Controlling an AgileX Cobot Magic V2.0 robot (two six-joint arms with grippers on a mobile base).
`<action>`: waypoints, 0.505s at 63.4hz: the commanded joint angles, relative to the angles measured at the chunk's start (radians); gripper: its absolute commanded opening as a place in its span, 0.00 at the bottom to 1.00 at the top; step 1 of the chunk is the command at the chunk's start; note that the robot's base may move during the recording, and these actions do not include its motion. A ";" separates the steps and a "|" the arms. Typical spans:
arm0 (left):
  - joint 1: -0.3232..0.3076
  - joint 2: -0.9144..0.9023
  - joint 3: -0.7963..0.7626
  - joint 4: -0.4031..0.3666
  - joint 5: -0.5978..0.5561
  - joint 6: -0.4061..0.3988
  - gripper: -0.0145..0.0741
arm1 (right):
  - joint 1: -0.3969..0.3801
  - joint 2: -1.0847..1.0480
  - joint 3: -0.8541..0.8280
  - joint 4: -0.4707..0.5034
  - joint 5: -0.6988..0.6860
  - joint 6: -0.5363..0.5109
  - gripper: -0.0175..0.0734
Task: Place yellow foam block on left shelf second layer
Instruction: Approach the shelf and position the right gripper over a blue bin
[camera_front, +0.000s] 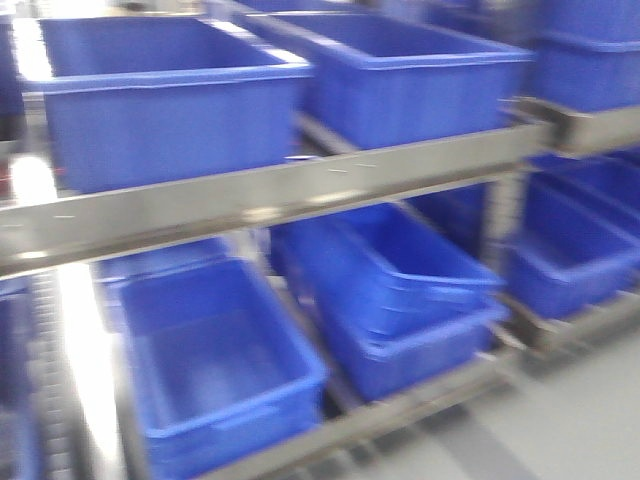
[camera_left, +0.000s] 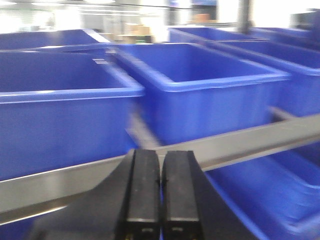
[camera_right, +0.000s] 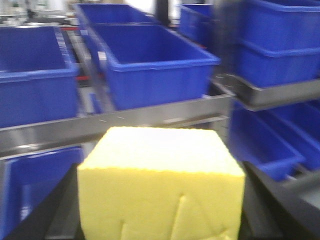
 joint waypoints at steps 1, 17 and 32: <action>-0.004 -0.019 0.027 -0.006 -0.081 -0.003 0.30 | -0.006 0.008 -0.029 0.002 -0.093 -0.003 0.75; -0.004 -0.019 0.027 -0.006 -0.081 -0.003 0.30 | -0.006 0.008 -0.029 0.002 -0.093 -0.003 0.75; -0.004 -0.019 0.027 -0.006 -0.081 -0.003 0.30 | -0.006 0.008 -0.029 0.002 -0.093 -0.003 0.75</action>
